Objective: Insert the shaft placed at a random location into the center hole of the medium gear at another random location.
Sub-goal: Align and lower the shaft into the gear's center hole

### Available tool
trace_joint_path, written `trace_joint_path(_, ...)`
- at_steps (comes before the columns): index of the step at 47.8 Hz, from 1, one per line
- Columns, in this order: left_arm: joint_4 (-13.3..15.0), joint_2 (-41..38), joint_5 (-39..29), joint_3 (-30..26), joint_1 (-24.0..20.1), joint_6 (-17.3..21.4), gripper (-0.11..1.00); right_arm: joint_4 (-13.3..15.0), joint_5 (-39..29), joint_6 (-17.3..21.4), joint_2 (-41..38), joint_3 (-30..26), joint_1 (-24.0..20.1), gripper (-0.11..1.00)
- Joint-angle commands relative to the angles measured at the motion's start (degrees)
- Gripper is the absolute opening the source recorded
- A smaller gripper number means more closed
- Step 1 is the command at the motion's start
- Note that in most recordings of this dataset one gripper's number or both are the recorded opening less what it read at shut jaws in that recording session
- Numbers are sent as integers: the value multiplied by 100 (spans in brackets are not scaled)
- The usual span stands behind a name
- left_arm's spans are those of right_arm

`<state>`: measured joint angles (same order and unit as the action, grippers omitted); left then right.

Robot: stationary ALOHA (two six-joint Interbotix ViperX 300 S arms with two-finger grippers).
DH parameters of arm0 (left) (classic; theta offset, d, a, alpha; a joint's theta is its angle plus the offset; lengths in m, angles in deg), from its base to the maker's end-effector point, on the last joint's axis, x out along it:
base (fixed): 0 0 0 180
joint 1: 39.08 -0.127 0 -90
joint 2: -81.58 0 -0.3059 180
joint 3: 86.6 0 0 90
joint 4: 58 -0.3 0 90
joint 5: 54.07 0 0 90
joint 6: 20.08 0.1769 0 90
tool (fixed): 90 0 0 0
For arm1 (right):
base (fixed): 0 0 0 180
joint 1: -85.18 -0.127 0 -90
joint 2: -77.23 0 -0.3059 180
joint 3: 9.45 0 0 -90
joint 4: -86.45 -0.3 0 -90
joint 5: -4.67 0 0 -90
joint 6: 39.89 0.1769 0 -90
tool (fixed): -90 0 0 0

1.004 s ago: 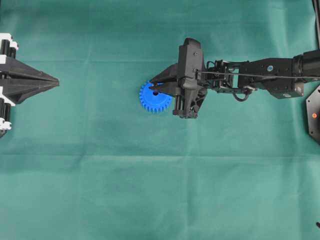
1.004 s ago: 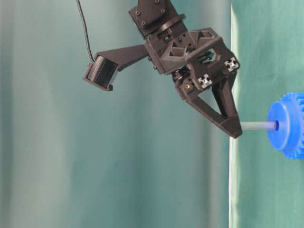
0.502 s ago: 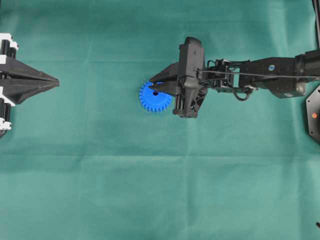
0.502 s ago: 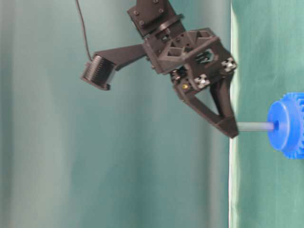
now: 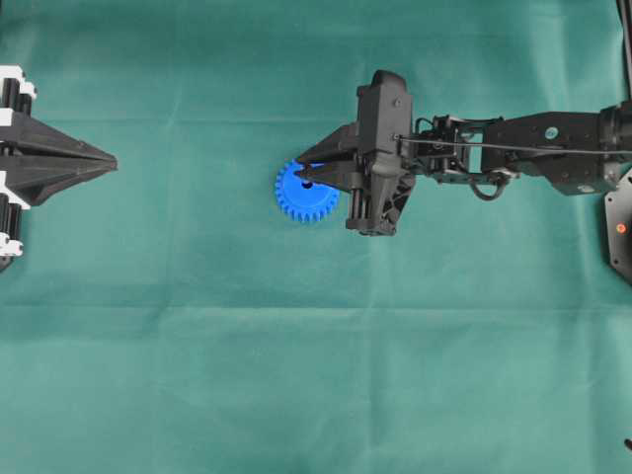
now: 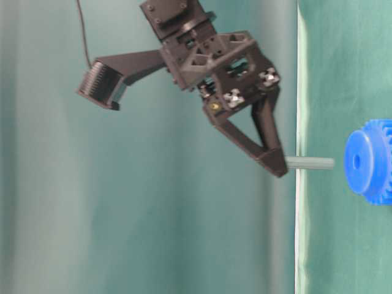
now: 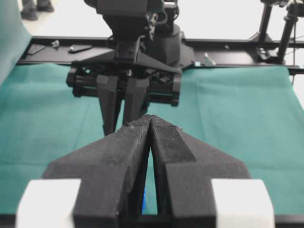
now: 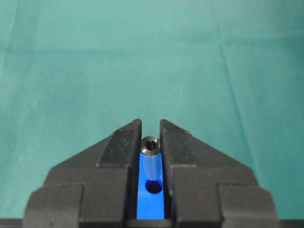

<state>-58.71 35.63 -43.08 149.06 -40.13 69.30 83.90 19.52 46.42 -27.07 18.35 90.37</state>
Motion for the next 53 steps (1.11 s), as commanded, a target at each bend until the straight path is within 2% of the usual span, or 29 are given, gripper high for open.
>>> trace_joint_path(1,-9,-44,26,-123,-18,0,0,-62,123,9,-70,-105,-18,12)
trace_joint_path(16,-9,-44,26,-123,-9,0,0,-220,229,9,-404,-97,-18,12)
trace_joint_path(53,-9,-44,26,-123,-9,0,0,-220,466,9,-817,-114,-18,12)
